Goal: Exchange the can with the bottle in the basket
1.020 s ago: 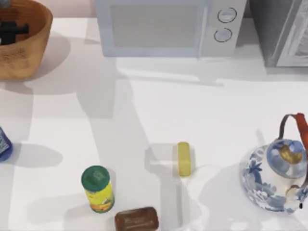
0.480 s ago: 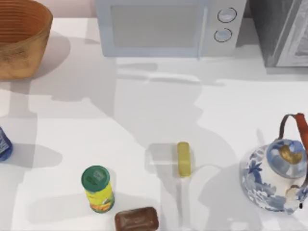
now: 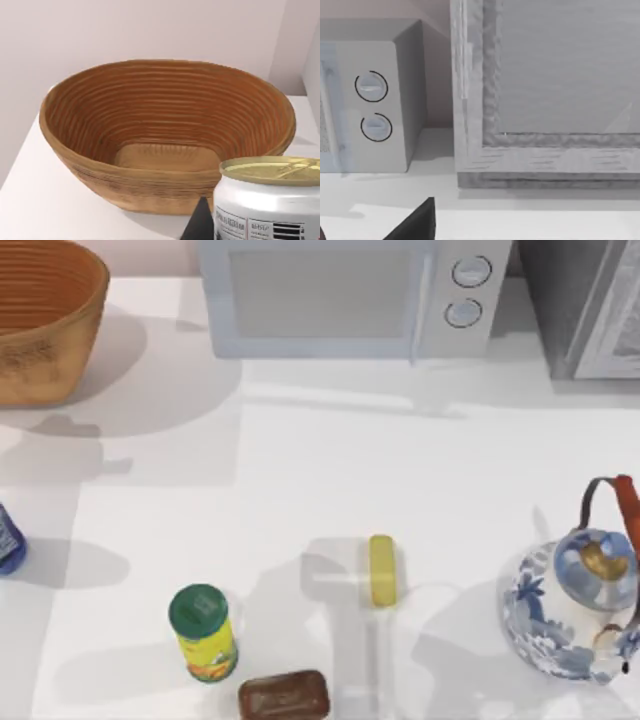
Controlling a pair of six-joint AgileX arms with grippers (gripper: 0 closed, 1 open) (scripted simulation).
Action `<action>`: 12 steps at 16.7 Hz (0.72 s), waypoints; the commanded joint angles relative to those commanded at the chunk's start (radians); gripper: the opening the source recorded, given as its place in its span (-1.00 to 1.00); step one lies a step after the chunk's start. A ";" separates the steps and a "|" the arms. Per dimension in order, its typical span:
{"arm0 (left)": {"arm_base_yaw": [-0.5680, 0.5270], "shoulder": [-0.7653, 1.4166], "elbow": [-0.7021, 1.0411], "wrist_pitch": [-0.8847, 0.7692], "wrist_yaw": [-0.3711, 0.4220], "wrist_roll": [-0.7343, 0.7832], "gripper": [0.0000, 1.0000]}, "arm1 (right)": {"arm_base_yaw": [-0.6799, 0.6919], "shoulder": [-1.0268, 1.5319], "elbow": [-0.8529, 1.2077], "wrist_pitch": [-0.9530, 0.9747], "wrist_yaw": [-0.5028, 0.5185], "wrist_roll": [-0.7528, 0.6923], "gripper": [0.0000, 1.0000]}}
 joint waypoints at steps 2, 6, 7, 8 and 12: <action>-0.014 -0.241 -0.218 0.085 -0.002 -0.009 -1.00 | 0.000 0.000 0.000 0.000 0.000 0.000 1.00; -0.036 -0.636 -0.588 0.222 0.002 -0.020 -1.00 | 0.000 0.000 0.000 0.000 0.000 0.000 1.00; -0.041 -0.708 -0.660 0.248 0.004 -0.021 -1.00 | 0.000 0.000 0.000 0.000 0.000 0.000 1.00; -0.044 -0.771 -0.721 0.270 0.007 -0.021 -1.00 | 0.000 0.000 0.000 0.000 0.000 0.000 1.00; -0.053 -0.915 -0.865 0.319 0.017 -0.021 -1.00 | 0.000 0.000 0.000 0.000 0.000 0.000 1.00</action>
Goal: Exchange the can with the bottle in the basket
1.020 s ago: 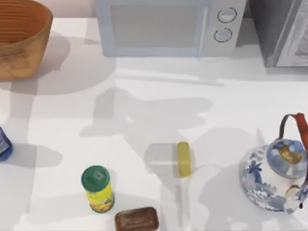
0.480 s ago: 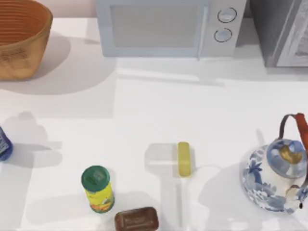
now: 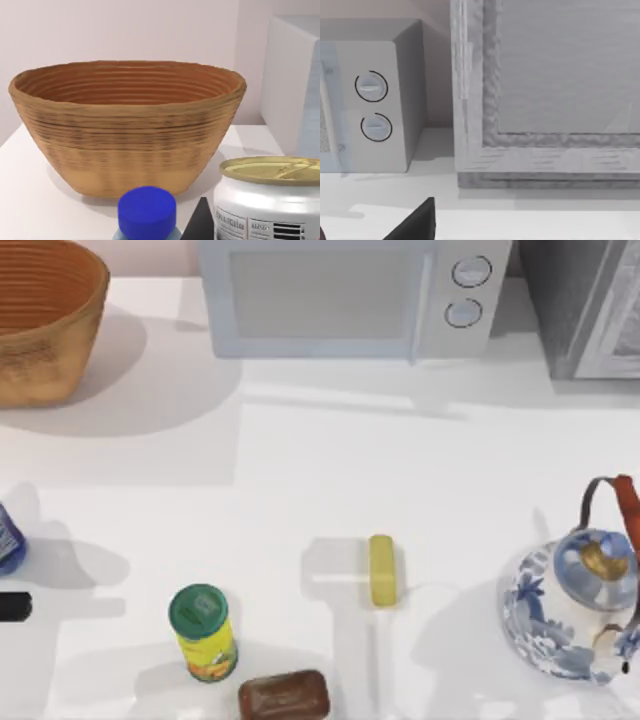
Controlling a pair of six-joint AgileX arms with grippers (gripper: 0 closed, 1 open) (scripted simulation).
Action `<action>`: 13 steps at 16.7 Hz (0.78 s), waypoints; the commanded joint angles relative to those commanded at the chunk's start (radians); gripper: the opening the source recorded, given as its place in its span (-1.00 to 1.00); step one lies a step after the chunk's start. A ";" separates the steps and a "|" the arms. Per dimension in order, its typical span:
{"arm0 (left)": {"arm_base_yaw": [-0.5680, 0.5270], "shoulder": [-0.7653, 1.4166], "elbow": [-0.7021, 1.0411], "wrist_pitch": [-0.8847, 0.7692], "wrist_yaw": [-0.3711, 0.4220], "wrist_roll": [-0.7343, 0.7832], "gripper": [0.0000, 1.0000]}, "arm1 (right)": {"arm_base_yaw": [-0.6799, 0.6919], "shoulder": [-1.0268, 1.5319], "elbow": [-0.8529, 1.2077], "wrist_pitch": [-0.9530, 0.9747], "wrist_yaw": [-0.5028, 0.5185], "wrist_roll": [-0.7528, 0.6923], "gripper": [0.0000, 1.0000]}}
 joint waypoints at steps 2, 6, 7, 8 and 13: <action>-0.001 -0.010 -0.010 0.003 0.001 0.000 -1.00 | 0.000 0.000 0.000 0.000 0.000 0.000 1.00; 0.002 -0.005 -0.010 0.001 0.000 0.002 -1.00 | 0.000 0.000 0.000 0.000 0.000 0.000 1.00; 0.002 -0.005 -0.010 0.001 0.000 0.002 -1.00 | 0.000 0.000 0.000 0.000 0.000 0.000 1.00; 0.002 0.004 -0.007 0.007 0.005 -0.001 -1.00 | 0.000 0.000 0.000 0.000 0.000 0.000 1.00; -0.011 0.205 0.059 0.123 0.125 -0.040 -1.00 | 0.000 0.000 0.000 0.000 0.000 0.000 1.00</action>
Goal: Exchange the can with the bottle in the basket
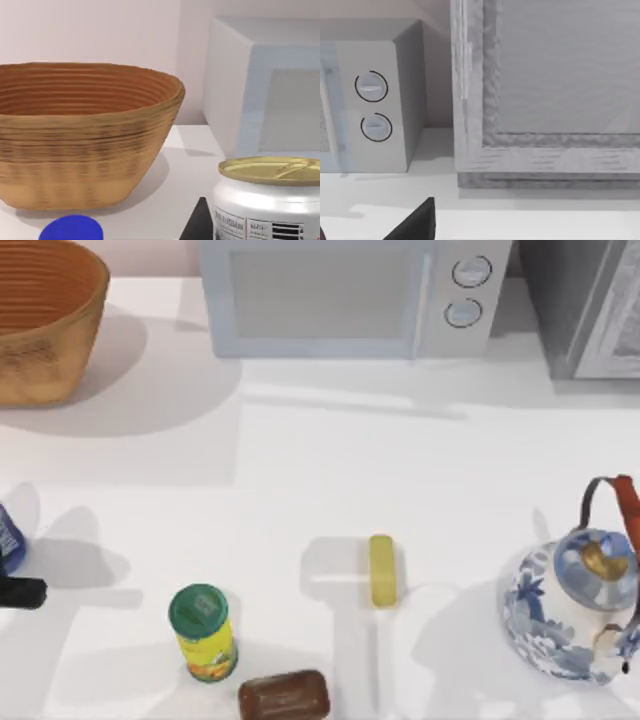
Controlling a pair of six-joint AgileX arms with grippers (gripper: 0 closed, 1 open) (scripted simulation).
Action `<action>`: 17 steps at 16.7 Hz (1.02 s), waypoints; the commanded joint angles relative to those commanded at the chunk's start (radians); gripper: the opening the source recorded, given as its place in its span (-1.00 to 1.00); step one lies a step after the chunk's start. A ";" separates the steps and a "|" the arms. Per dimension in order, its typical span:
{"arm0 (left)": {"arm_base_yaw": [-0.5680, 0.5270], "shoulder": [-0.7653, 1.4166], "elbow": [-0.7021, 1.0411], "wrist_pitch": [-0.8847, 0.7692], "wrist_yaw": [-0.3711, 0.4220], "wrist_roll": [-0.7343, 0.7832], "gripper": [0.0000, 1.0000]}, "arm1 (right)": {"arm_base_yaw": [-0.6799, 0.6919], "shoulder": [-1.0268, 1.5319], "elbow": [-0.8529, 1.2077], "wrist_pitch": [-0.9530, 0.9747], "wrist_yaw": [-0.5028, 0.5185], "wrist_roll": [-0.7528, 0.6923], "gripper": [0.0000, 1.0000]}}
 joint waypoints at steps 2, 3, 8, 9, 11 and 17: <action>-0.014 0.148 0.058 0.088 0.087 -0.016 -1.00 | 0.000 0.000 0.000 0.000 0.000 0.000 1.00; -0.022 0.231 0.093 0.140 0.136 -0.023 -1.00 | 0.000 0.000 0.000 0.000 0.000 0.000 1.00; -0.082 0.692 0.331 0.466 0.416 -0.019 -1.00 | 0.000 0.000 0.000 0.000 0.000 0.000 1.00; -0.096 0.789 0.388 0.540 0.473 -0.011 -1.00 | 0.000 0.000 0.000 0.000 0.000 0.000 1.00; -0.123 0.988 0.504 0.687 0.585 0.010 -1.00 | 0.000 0.000 0.000 0.000 0.000 0.000 1.00; -0.213 1.611 0.811 1.060 0.890 0.067 -1.00 | 0.000 0.000 0.000 0.000 0.000 0.000 1.00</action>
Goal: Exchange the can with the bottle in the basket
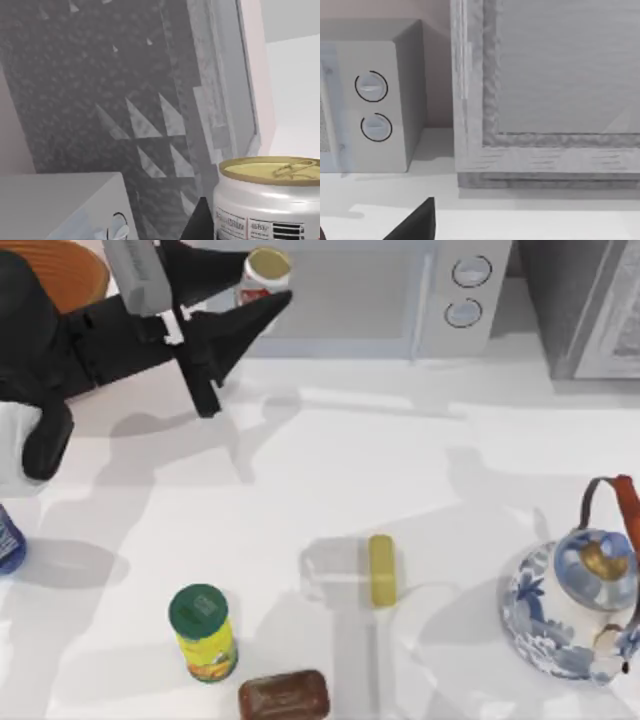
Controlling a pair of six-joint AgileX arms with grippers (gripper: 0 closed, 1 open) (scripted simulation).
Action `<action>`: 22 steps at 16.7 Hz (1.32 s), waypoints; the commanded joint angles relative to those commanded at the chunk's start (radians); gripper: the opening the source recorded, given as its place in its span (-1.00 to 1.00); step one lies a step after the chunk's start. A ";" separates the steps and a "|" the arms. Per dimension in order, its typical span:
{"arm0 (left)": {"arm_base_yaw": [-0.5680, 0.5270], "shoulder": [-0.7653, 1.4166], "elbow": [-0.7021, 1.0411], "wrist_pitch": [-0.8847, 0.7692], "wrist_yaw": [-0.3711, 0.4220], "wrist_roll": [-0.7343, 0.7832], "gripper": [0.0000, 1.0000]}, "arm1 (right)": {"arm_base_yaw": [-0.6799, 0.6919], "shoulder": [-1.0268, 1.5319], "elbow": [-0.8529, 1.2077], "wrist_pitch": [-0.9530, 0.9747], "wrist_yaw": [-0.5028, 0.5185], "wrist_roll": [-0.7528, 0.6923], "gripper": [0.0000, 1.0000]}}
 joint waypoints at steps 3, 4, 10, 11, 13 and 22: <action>-0.045 0.289 0.102 0.121 0.123 0.008 -1.00 | 0.000 0.000 0.000 0.000 0.000 0.000 1.00; -0.058 0.374 0.128 0.151 0.157 0.009 -1.00 | 0.000 0.000 0.000 0.000 0.000 0.000 1.00; -0.108 0.672 0.194 0.224 0.267 0.006 -1.00 | 0.000 0.000 0.000 0.000 0.000 0.000 1.00; -0.111 0.684 0.195 0.225 0.271 0.005 -1.00 | 0.000 0.000 0.000 0.000 0.000 0.000 1.00; -0.111 0.685 0.196 0.225 0.271 0.005 -1.00 | 0.000 0.000 0.000 0.000 0.000 0.000 1.00; -0.111 0.685 0.196 0.225 0.271 0.005 -0.10 | 0.000 0.000 0.000 0.000 0.000 0.000 1.00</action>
